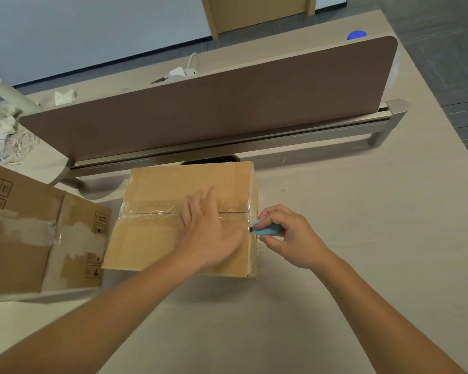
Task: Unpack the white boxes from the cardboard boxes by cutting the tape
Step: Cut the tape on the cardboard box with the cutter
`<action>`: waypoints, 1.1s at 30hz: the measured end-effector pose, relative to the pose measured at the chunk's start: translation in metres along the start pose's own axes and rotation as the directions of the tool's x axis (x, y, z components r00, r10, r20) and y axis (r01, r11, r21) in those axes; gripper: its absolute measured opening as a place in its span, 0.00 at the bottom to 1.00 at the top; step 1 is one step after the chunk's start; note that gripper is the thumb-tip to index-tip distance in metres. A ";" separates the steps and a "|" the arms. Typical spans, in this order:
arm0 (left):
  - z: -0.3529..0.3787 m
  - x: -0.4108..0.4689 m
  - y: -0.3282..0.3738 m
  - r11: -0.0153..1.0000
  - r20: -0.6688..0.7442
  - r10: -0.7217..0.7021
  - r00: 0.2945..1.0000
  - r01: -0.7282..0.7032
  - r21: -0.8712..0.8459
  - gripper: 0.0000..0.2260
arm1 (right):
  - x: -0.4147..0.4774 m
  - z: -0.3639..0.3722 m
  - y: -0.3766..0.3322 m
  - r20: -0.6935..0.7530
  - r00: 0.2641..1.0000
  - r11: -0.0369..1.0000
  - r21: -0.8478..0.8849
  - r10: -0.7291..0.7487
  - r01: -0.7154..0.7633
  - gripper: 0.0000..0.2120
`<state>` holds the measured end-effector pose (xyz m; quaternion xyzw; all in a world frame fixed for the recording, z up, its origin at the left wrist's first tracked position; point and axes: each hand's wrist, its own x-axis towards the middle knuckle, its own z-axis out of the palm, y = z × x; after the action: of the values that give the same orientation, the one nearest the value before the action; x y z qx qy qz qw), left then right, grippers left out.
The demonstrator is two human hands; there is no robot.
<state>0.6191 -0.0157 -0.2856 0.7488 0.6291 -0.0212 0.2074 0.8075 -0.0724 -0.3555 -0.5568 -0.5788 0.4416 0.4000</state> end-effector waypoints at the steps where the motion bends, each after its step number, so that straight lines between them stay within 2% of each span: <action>1: 0.008 -0.010 -0.001 1.000 0.019 -0.018 1.000 0.018 0.011 0.50 | 0.001 0.001 0.000 0.003 1.000 1.000 -0.014 -0.004 0.005 0.13; 4: 0.027 -0.024 0.002 0.998 0.033 -0.048 0.998 0.047 0.035 0.55 | 0.004 0.002 0.001 -0.001 1.000 0.998 -0.063 -0.019 0.019 0.12; 12: 0.037 -0.025 0.000 0.991 -0.013 -0.078 0.997 0.076 -0.108 0.53 | 0.011 0.001 0.004 -0.088 0.995 0.991 -0.130 -0.052 0.040 0.12; 22: 0.039 -0.026 0.001 0.993 -0.047 -0.079 0.996 0.075 -0.092 0.53 | 0.030 -0.006 0.002 -0.097 0.995 0.984 -0.177 -0.037 0.019 0.12; 33: 0.034 -0.029 0.001 0.995 0.024 -0.074 0.997 0.076 -0.060 0.50 | 0.030 -0.002 0.004 -0.158 0.987 0.997 -0.077 0.009 -0.021 0.12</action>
<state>0.6219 -0.0541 -0.3078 0.7177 0.6549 -0.0181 0.2358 0.8091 -0.0425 -0.3599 -0.6094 -0.5580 0.3763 0.4190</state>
